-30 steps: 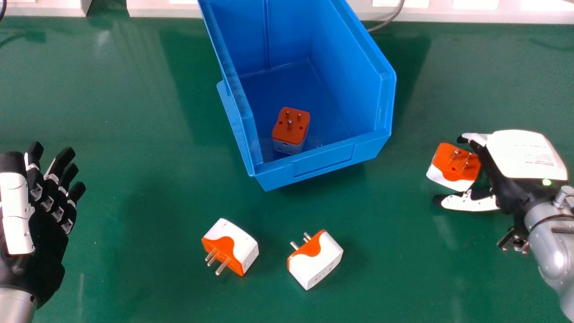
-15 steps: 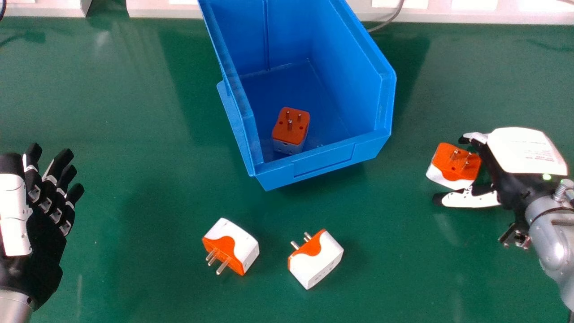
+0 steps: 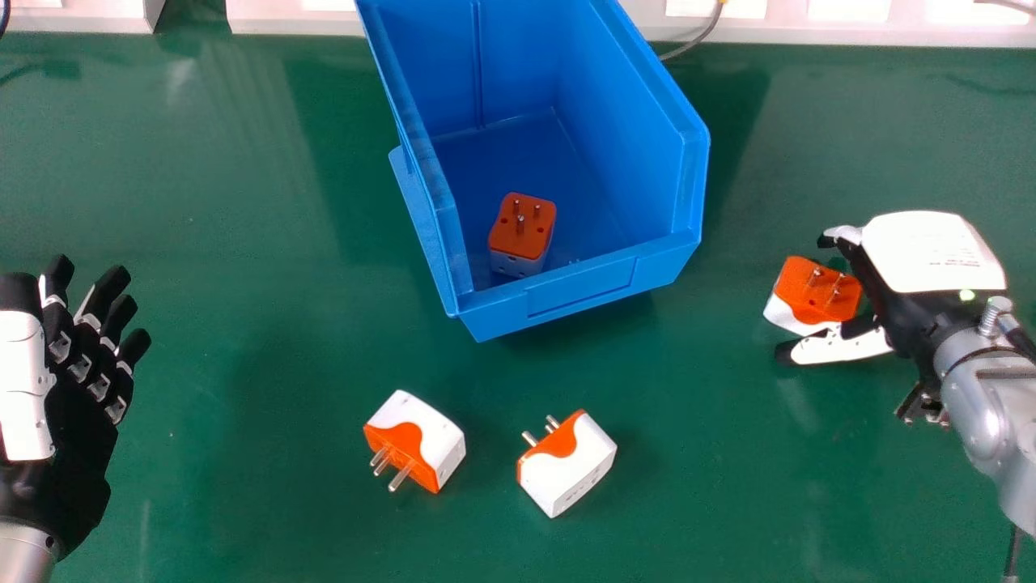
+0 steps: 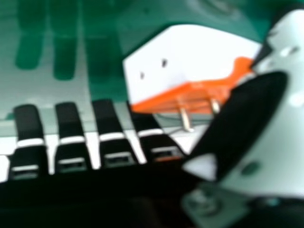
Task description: Pick all objects and put in blue box
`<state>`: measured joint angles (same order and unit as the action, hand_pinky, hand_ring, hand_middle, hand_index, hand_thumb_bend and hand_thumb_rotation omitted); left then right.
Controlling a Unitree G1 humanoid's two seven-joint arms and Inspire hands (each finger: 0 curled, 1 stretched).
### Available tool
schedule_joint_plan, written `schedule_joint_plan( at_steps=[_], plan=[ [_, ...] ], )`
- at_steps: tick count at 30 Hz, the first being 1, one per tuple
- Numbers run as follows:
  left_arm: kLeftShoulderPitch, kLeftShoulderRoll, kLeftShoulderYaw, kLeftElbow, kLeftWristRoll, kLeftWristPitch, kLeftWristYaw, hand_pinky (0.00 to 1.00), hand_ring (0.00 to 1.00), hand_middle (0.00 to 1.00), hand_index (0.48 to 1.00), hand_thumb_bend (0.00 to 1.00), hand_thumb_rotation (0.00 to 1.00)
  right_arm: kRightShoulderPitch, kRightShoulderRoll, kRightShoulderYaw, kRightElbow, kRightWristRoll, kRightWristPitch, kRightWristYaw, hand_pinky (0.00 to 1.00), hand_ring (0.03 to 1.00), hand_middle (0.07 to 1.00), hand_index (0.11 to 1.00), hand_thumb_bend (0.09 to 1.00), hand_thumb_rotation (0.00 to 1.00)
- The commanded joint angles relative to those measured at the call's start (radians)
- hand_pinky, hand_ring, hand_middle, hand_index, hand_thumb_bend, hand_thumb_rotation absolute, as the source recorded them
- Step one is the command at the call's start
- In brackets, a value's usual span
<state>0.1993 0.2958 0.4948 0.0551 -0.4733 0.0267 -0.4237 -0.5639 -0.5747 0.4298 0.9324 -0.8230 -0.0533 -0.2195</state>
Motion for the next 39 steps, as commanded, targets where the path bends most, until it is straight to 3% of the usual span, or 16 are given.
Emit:
schedule_joint_plan(
  at_steps=[1, 8, 14, 16, 19, 24, 26, 29, 33, 36, 39],
  plan=[
    [0.006, 0.012, 0.013, -0.027, -0.011, -0.004, -0.001, 1.00, 1.00, 0.98, 0.973, 0.87, 0.97, -0.035, 0.010, -0.007, 0.029, 0.016, 0.025, -0.018, 0.24, 0.317, 0.408, 0.451, 0.404, 0.73],
    [0.008, 0.011, 0.011, -0.035, -0.012, 0.003, 0.002, 1.00, 1.00, 0.98, 0.974, 0.87, 0.97, -0.058, 0.027, -0.003, 0.067, 0.046, 0.019, -0.015, 0.26, 0.352, 0.453, 0.475, 0.388, 0.70],
    [0.013, 0.006, 0.013, -0.048, -0.019, 0.009, 0.000, 1.00, 1.00, 0.98, 0.982, 0.86, 0.97, -0.056, 0.026, 0.001, 0.073, 0.063, 0.018, -0.017, 0.32, 0.426, 0.511, 0.510, 0.366, 0.66],
    [0.015, 0.006, 0.011, -0.053, -0.014, 0.007, 0.004, 1.00, 1.00, 0.98, 0.980, 0.86, 0.97, -0.053, 0.025, -0.004, 0.072, 0.073, 0.010, -0.023, 0.37, 0.472, 0.546, 0.541, 0.363, 0.64],
    [0.012, 0.008, 0.010, -0.046, -0.015, 0.005, 0.001, 1.00, 1.00, 0.99, 0.985, 0.86, 0.97, -0.050, 0.022, -0.005, 0.072, 0.083, 0.007, -0.031, 0.38, 0.480, 0.552, 0.550, 0.359, 0.58],
    [0.009, 0.008, 0.011, -0.040, -0.020, 0.006, -0.004, 1.00, 1.00, 0.99, 0.984, 0.87, 0.96, -0.036, 0.018, -0.017, 0.055, 0.099, 0.008, -0.031, 0.38, 0.477, 0.547, 0.553, 0.355, 0.58],
    [0.010, 0.007, 0.010, -0.043, -0.016, 0.005, -0.001, 1.00, 1.00, 0.99, 0.985, 0.87, 0.96, -0.022, 0.013, -0.022, 0.036, 0.104, 0.007, -0.041, 0.39, 0.496, 0.563, 0.565, 0.353, 0.58],
    [0.013, 0.006, 0.008, -0.045, -0.007, -0.002, 0.002, 1.00, 1.00, 0.99, 0.988, 0.86, 0.97, 0.002, 0.009, -0.040, -0.002, 0.124, 0.011, -0.049, 0.38, 0.479, 0.550, 0.547, 0.354, 0.55],
    [0.015, 0.003, 0.008, -0.054, -0.014, 0.006, 0.005, 1.00, 1.00, 0.99, 0.988, 0.86, 0.97, 0.062, -0.006, -0.076, -0.110, 0.141, 0.033, -0.048, 0.36, 0.462, 0.537, 0.533, 0.347, 0.57],
    [0.018, 0.001, 0.005, -0.065, -0.010, 0.010, 0.016, 1.00, 1.00, 0.98, 0.983, 0.87, 0.96, 0.154, -0.024, -0.119, -0.276, 0.147, 0.059, -0.053, 0.34, 0.442, 0.519, 0.518, 0.349, 0.54],
    [0.016, 0.002, 0.003, -0.064, -0.008, 0.011, 0.018, 1.00, 1.00, 0.98, 0.980, 0.87, 0.96, 0.257, -0.027, -0.170, -0.453, 0.157, 0.090, -0.053, 0.20, 0.275, 0.349, 0.379, 0.363, 0.43]
  ],
)
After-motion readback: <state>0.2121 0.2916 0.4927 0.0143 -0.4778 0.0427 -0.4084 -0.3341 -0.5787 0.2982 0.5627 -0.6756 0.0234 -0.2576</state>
